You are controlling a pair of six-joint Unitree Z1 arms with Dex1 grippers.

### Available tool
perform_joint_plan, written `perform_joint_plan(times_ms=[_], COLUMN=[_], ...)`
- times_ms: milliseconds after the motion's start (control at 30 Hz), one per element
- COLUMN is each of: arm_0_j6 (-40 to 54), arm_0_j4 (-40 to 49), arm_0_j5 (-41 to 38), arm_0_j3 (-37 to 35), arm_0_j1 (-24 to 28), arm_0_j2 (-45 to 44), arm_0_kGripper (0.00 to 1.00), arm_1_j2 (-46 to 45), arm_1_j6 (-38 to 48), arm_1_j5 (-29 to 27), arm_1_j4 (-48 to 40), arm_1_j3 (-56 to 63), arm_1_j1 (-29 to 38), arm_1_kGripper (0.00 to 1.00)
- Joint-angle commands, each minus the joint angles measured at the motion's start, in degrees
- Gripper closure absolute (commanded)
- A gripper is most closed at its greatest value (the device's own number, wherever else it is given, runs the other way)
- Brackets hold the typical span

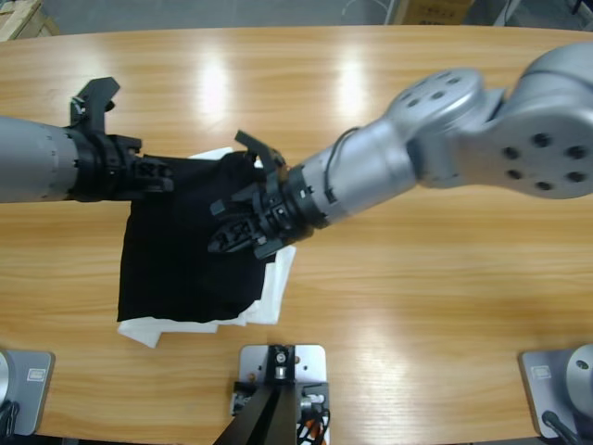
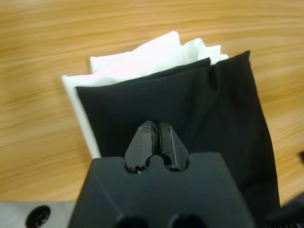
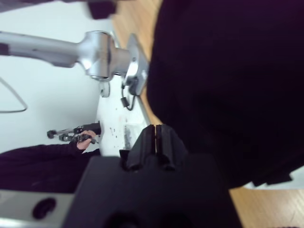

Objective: Fold clothes

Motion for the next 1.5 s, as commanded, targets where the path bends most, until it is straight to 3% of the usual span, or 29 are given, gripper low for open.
perform_joint_plan(times_ms=[33, 167, 367, 533, 700, 733, 767, 800, 867, 900, 933, 967, 1000, 1067, 1300, 1400, 1500], arm_0_j6=[-0.5, 2.7, 7.6, 9.0, 9.2, 9.4, 10.0, 11.1, 13.4, 15.4, 17.4, 19.1, 20.7, 24.2, 34.6, 46.4, 58.2], arm_0_j4=[-3.3, -3.2, -8.2, -8.4, -5.2, -4.3, -3.3, -2.1, 1.1, 2.6, 4.2, 6.1, 8.0, 12.3, 33.8, 38.5, 41.7], arm_0_j5=[-1.5, -1.1, -1.2, -1.9, -1.6, -1.3, -1.1, -0.8, -0.9, -1.2, -1.7, -1.7, -1.7, -1.7, -1.4, -1.2, -1.2], arm_0_j3=[2.9, 4.1, 4.2, -1.2, -0.8, -0.4, -0.3, -0.3, -0.7, -1.2, -1.5, -1.9, -2.2, -3.1, -15.9, -23.3, -28.2], arm_0_j1=[0.9, 2.7, 11.1, 11.6, 11.6, 11.6, 11.6, 11.6, 11.5, 11.1, 10.5, 9.9, 9.1, 7.6, 1.7, -3.8, -9.5], arm_0_j2=[6.1, 8.4, 13.4, 12.4, 7.1, 5.5, 3.9, 2.2, -2.0, -3.5, -4.8, -6.0, -7.0, -8.8, -6.2, -2.2, 2.6], arm_0_kGripper=[1.0, 1.0, 1.0, 1.0, 1.0, 1.0, 1.0, 1.0, 1.0, 0.96, 0.666, 0.452, 0.357, 0.057, 0.027, 0.027, 0.027], arm_1_j2=[9.2, 7.9, 3.9, 3.1, 2.8, 1.4, -1.8, -5.3, -12.6, -15.4, -17.9, -19.4, -20.6, -22.5, -25.2, -25.4, -26.7], arm_1_j6=[2.0, 2.6, 2.7, 2.7, 2.7, 2.7, 2.6, 2.1, 0.7, 0.2, -0.9, -1.9, -2.9, -5.6, -9.8, -9.7, -9.7], arm_1_j5=[-3.0, -3.3, -4.5, -4.9, -5.2, -6.4, -8.1, -9.6, -13.2, -15.5, -18.6, -21.0, -23.5, -28.6, -47.0, -51.8, -52.7], arm_1_j4=[-1.4, -1.1, 0.5, -1.2, -10.6, -11.5, -11.9, -11.8, -10.0, -7.5, -2.0, 2.2, 6.7, 17.5, 65.0, 77.8, 82.1], arm_1_j3=[1.0, 2.2, 9.3, 12.4, 12.4, 12.4, 12.4, 12.4, 12.2, 11.9, 11.2, 10.2, 9.2, 6.6, -8.2, -11.6, -11.5], arm_1_j1=[1.0, 1.0, 1.3, 1.4, 1.5, 1.7, 1.8, 1.8, 1.8, 1.8, 1.8, 1.8, 1.9, 1.9, 1.8, 1.8, 1.8], arm_1_kGripper=[1.0, 1.0, 1.0, 1.0, 1.0, 0.63, 0.047, 0.0, 0.0, 0.0, 0.0, 0.0, 0.0, 0.0, 0.0, 0.0, 0.0])
